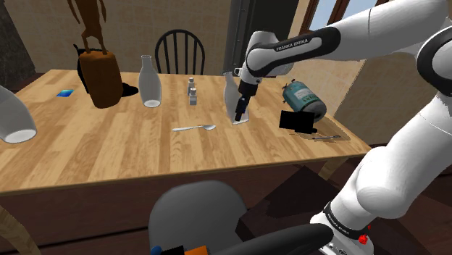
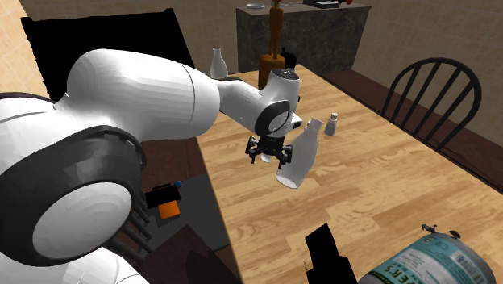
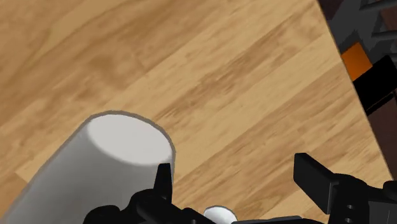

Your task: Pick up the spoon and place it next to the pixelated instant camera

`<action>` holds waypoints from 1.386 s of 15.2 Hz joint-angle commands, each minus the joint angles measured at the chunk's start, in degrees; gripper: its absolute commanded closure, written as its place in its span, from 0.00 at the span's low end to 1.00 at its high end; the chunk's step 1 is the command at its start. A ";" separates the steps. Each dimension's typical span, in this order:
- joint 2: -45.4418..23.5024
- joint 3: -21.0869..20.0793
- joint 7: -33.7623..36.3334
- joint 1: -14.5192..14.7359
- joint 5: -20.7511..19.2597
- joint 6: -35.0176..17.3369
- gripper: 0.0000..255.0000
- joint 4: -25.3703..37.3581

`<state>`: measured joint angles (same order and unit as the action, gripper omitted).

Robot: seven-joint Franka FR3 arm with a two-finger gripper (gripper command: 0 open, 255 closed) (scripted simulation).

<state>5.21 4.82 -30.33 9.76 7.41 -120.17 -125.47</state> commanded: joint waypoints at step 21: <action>-30.22 -6.68 -15.94 4.23 8.73 -8.84 0.00 26.57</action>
<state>-24.21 -1.80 -46.22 13.90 16.09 -128.41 -99.15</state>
